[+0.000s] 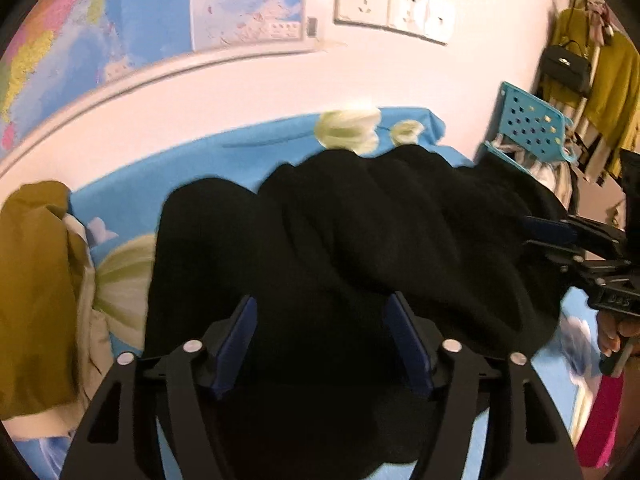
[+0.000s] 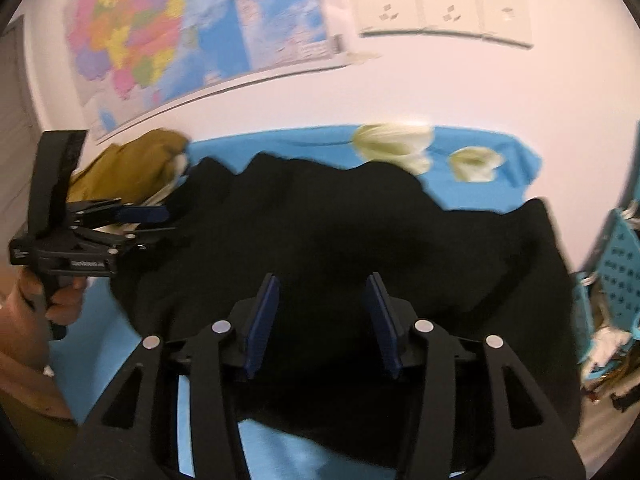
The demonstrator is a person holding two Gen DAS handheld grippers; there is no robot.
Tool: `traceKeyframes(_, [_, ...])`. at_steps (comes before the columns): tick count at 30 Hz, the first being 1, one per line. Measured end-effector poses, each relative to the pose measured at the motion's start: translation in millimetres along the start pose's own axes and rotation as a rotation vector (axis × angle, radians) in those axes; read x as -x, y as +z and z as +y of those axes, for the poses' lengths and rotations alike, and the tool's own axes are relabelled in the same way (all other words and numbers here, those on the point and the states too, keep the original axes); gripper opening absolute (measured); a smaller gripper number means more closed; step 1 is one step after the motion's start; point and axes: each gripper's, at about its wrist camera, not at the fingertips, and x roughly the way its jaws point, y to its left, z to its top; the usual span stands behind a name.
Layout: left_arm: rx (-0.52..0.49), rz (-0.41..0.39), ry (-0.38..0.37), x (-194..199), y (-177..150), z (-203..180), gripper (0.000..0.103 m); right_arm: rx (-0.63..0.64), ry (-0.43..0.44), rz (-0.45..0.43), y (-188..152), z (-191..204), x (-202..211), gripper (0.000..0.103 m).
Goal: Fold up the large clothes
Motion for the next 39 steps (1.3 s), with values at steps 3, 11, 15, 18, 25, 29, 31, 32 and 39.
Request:
traceKeyframes(3, [0.003, 0.033, 0.014, -16.3, -5.5, 1.4, 0.066, 0.008, -0.043, 0.039, -6.1, 3.0, -14.5, 0.046])
traceKeyframes(11, [0.073, 0.017, -0.021, -7.2, -10.8, 14.4, 0.067, 0.014, -0.063, -0.006, -6.4, 10.7, 5.3, 0.05])
traceKeyframes(15, [0.1, -0.039, -0.026, 22.6, -22.0, 24.6, 0.067, 0.108, -0.007, -0.056, -5.5, 37.8, 27.1, 0.051])
traceKeyframes(18, [0.101, -0.032, -0.043, 30.4, -35.7, 28.1, 0.067, 0.176, 0.037, -0.015, -11.1, 58.6, 18.1, 0.051])
traceKeyframes(25, [0.127, 0.026, -0.047, 10.7, -50.7, 32.2, 0.067, 0.162, 0.028, 0.073, -18.6, 57.7, -12.9, 0.056])
traceKeyframes(29, [0.148, 0.012, -0.047, 21.2, -54.8, 33.5, 0.068, 0.226, 0.012, 0.013, -13.3, 74.1, 9.5, 0.063])
traceKeyframes(31, [0.154, 0.006, -0.035, 26.9, -57.7, 34.2, 0.068, 0.27, 0.025, -0.015, -12.5, 85.3, 18.3, 0.074])
traceKeyframes(32, [0.152, 0.002, -0.029, 29.4, -59.2, 33.6, 0.068, 0.302, 0.008, -0.029, -13.1, 92.3, 21.5, 0.081])
traceKeyframes(39, [0.162, -0.012, -0.008, 45.6, -72.0, 27.2, 0.073, 0.463, -0.01, 0.0, -29.2, 130.4, 11.2, 0.082])
